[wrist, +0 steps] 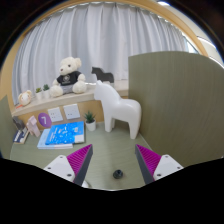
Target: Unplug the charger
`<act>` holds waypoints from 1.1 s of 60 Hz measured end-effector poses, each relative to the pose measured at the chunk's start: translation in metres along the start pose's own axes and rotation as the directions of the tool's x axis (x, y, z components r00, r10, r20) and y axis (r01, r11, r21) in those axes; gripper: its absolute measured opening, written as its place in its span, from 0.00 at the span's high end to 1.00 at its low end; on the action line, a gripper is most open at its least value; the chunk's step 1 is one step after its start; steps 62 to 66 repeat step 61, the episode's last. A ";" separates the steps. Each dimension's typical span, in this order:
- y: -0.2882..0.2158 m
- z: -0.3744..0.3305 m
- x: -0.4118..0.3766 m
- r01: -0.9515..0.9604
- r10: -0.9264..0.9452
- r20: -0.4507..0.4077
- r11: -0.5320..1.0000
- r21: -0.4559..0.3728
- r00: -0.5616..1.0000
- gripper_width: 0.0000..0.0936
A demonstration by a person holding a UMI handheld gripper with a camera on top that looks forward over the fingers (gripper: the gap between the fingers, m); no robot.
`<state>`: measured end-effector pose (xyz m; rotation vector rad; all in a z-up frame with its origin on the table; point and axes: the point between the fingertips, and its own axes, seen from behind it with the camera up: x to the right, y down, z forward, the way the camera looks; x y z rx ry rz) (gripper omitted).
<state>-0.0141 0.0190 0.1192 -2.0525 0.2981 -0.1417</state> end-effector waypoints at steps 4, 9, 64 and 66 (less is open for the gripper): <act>-0.036 -0.039 -0.024 -0.010 0.009 0.016 0.997 0.072 1.000 0.08; -0.063 -0.093 -0.063 -0.010 0.004 0.047 0.990 0.142 0.999 0.08; 0.089 -0.323 -0.327 0.157 -0.176 0.259 0.983 0.091 0.950 0.08; 0.089 -0.323 -0.327 0.157 -0.176 0.259 0.983 0.091 0.950 0.08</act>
